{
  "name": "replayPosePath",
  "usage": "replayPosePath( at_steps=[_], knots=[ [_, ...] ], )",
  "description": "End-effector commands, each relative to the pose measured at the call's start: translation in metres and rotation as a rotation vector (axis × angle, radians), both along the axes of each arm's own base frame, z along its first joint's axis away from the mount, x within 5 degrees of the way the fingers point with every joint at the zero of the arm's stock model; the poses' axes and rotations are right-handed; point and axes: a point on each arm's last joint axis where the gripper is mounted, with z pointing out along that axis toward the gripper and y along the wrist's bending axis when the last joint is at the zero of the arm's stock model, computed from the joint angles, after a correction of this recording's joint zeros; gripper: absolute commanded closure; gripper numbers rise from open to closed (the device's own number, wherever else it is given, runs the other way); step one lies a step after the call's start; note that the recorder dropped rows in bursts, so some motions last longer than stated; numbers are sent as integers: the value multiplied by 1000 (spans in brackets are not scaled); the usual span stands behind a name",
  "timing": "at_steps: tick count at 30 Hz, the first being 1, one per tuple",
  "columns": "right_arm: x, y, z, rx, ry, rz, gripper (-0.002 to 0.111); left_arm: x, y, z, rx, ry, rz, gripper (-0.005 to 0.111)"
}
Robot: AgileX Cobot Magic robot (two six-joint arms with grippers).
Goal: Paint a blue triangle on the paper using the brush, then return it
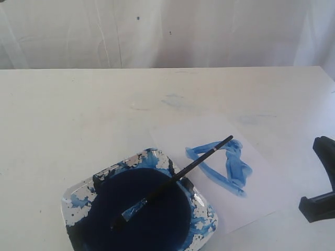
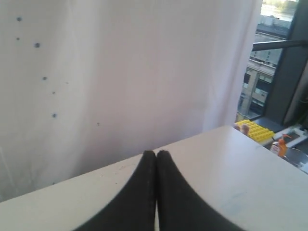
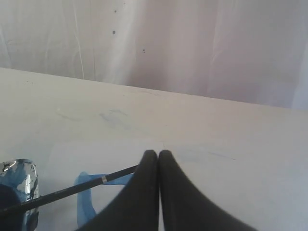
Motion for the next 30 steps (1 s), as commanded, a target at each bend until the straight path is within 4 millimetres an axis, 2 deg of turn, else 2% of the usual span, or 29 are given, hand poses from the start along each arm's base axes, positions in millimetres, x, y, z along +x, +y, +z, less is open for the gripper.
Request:
replayPosePath(
  at_steps=[1, 8, 12, 16, 24, 30],
  knots=[
    [1, -1, 3, 19, -31, -14, 108, -35, 16, -5, 26, -57, 76, 107],
    [1, -1, 3, 22, -31, -17, 108, -80, 48, -27, 17, -107, 306, 107],
    [1, -1, 3, 20, -28, -14, 108, -99, 57, -39, 8, -125, 353, 107],
    [1, -1, 3, 20, -28, -14, 108, -114, 51, -45, 4, -134, 246, 107],
    [1, -1, 3, 20, -28, -14, 108, -127, 29, -47, 20, -120, -33, 107],
    [1, -1, 3, 19, -26, -14, 108, -128, 29, -46, 33, -135, -35, 107]
  ],
)
